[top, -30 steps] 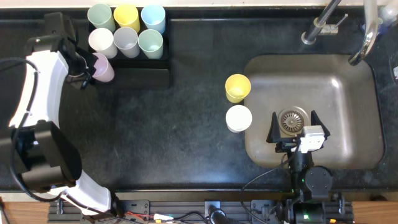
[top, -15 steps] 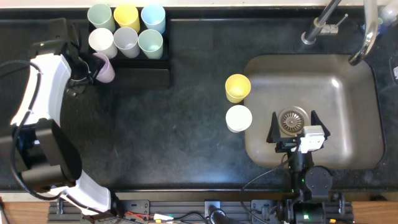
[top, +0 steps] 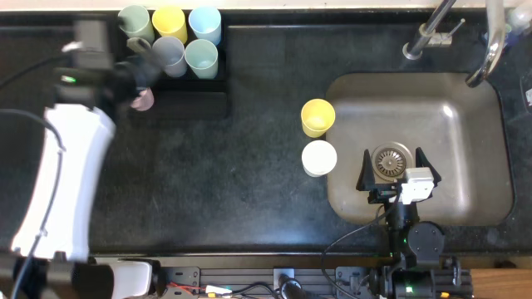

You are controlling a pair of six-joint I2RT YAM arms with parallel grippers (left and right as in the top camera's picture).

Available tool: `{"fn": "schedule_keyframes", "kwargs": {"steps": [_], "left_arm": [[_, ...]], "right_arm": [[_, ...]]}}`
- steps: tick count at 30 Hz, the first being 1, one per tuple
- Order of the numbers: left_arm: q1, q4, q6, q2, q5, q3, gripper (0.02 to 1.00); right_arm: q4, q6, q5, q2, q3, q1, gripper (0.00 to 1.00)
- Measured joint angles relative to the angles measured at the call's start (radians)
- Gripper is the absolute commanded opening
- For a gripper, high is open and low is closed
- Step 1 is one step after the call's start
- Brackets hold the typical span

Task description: Store Cups

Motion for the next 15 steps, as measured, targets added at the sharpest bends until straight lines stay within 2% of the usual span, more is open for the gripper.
{"fn": "schedule_keyframes", "kwargs": {"steps": [5, 9, 12, 15], "left_arm": [[-0.369, 0.137, 0.055, 0.023, -0.07, 0.001, 0.998], [-0.609, 0.231, 0.006, 0.136, -0.141, 0.015, 0.998], [-0.704, 0.149, -0.053, 0.242, -0.135, 0.073, 0.998], [-0.722, 0.039, -0.094, 0.344, -0.103, 0.171, 0.998]], "right_arm": [[0.0, 0.0, 0.0, 0.0, 0.0, 0.0, 0.998], [0.0, 0.0, 0.0, 0.0, 0.0, 0.0, 0.996], [0.0, 0.0, 0.0, 0.0, 0.0, 0.0, 0.996], [0.0, 0.0, 0.0, 0.0, 0.0, 0.0, 0.998]]}}
